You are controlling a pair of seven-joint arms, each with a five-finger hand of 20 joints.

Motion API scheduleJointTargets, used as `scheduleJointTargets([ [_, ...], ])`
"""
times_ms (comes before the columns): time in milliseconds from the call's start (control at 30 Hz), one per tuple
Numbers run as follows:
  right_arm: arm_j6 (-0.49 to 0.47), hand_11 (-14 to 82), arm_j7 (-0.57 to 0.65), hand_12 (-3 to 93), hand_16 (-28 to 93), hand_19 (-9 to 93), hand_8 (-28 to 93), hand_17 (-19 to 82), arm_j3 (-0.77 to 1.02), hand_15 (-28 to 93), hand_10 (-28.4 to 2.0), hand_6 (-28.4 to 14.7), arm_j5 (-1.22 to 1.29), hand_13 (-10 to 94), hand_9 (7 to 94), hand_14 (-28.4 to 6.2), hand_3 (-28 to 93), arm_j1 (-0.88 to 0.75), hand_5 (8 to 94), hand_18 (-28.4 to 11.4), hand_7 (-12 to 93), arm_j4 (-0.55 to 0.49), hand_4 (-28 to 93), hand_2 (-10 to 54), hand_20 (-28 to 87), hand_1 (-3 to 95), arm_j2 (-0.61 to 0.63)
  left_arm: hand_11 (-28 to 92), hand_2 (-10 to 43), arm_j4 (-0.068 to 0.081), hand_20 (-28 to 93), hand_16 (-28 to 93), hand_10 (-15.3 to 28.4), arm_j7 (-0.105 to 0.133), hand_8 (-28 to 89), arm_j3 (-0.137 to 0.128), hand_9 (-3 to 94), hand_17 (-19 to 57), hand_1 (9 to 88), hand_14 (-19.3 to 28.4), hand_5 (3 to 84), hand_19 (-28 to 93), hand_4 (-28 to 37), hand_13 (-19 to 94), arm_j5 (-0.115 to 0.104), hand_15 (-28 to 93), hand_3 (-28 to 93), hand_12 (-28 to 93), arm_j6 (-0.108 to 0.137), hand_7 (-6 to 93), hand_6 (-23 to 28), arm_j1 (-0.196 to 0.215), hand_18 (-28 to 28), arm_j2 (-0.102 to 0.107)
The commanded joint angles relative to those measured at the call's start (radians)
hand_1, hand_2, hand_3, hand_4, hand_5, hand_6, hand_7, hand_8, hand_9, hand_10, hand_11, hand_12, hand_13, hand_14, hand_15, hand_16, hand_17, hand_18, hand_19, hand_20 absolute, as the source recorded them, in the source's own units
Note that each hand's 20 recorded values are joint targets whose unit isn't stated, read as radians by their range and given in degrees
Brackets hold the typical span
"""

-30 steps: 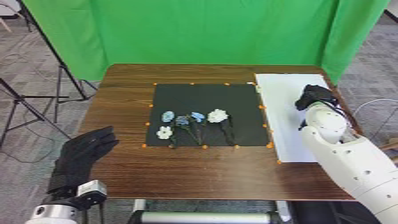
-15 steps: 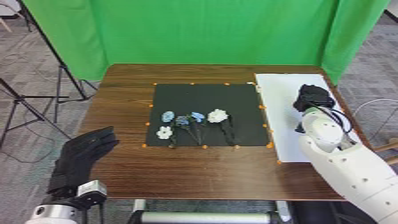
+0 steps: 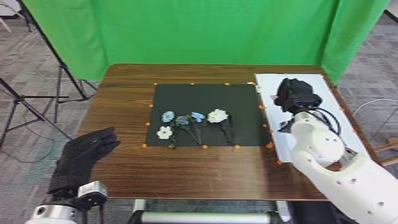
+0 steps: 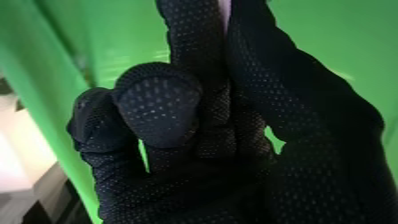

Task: Arrange flowers

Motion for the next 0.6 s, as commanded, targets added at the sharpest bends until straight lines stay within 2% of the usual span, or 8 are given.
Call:
scheduleJointTargets([
  [33, 0.051, 16.2, -0.011, 31.2, 22, 93, 2, 49, -0.035, 67, -7.5, 0.2, -0.007, 82, 93.5, -4.1, 76, -0.121, 83.9, -20.8, 18, -0.055, -28, -9.5, 32, 55.6, -0.070, 36, 5.6, 0.002, 15, -12, 21.9, 0.002, -9, 0.004, 40.7, -9.3, 29.2, 28.1, 49.6, 57, -10.2, 28, -0.011, 59, 83, 10, 0.002, 15.3, 15.0, 0.002, 21.5, 0.005],
  [67, 0.051, 16.2, -0.009, 31.2, 21, 93, 2, 49, -0.034, 67, -7.5, 0.1, -0.005, 82, 93.5, -4.1, 76, -0.132, 83.9, -20.8, 18, -0.061, -28, -9.5, 32, 55.5, -0.080, 36, 5.6, 0.005, 15, -12, 21.9, -0.002, -9, 0.006, 40.7, -9.3, 29.1, 28.1, 49.6, 57, -10.2, 28, -0.012, 59, 83, 10, -0.002, 15.3, 15.0, -0.005, 21.5, 0.003],
  [167, 0.061, 16.3, 0.000, 30.9, 21, 93, 2, 49, -0.053, 67, -7.6, 0.2, 0.007, 82, 93.5, -4.1, 76, -0.139, 83.9, -20.8, 18, -0.075, -28, -9.5, 32, 55.5, -0.100, 36, 5.6, 0.003, 15, -12, 21.9, -0.021, -9, -0.004, 40.7, -9.3, 29.1, 28.1, 49.6, 57, -10.3, 28, 0.004, 59, 83, 10, -0.015, 15.2, 15.1, -0.008, 21.5, -0.011],
  [300, 0.070, 16.6, -0.009, 30.7, 21, 93, 3, 49, -0.068, 67, -7.8, 0.2, 0.006, 82, 93.4, -4.1, 76, -0.146, 83.8, -20.9, 18, -0.087, -28, -9.5, 31, 55.3, -0.123, 36, 5.6, 0.003, 15, -12, 21.9, -0.010, -9, 0.001, 40.7, -9.3, 29.0, 28.1, 49.5, 57, -10.4, 28, -0.011, 59, 83, 10, -0.006, 15.2, 15.1, -0.006, 21.5, 0.006],
  [433, 0.068, 16.9, -0.013, 30.7, 21, 93, 3, 48, -0.076, 67, -7.8, 0.1, 0.011, 82, 93.2, -4.2, 76, -0.146, 83.6, -20.9, 18, -0.089, -28, -9.5, 31, 55.0, -0.135, 36, 5.6, 0.004, 15, -12, 22.0, -0.021, -9, 0.003, 40.7, -9.3, 29.0, 28.1, 49.6, 57, -10.4, 28, -0.004, 59, 83, 10, -0.010, 15.2, 15.0, -0.013, 21.5, -0.005],
  [500, 0.069, 17.3, -0.010, 30.5, 21, 93, 3, 48, -0.072, 67, -8.0, -0.1, 0.014, 81, 92.9, -4.2, 77, -0.152, 83.5, -21.0, 18, -0.092, -28, -9.5, 31, 54.1, -0.135, 36, 5.6, 0.003, 15, -12, 22.0, -0.016, -9, 0.007, 40.7, -9.3, 29.0, 28.1, 49.5, 57, -10.4, 28, -0.011, 59, 83, 10, -0.006, 15.2, 15.0, -0.010, 21.5, 0.010],
  [600, 0.100, 18.2, 0.002, 29.8, 21, 93, 2, 47, -0.071, 68, -8.7, -1.4, 0.030, 79, 89.7, -5.2, 78, -0.160, 80.1, -20.9, 18, -0.098, -28, -9.5, 31, 51.2, -0.134, 36, 5.5, 0.003, 15, -12, 22.1, -0.023, -9, 0.002, 40.7, -9.3, 29.0, 28.1, 49.5, 57, -10.4, 28, -0.007, 59, 83, 10, -0.009, 15.2, 15.0, -0.009, 21.5, -0.001],
])
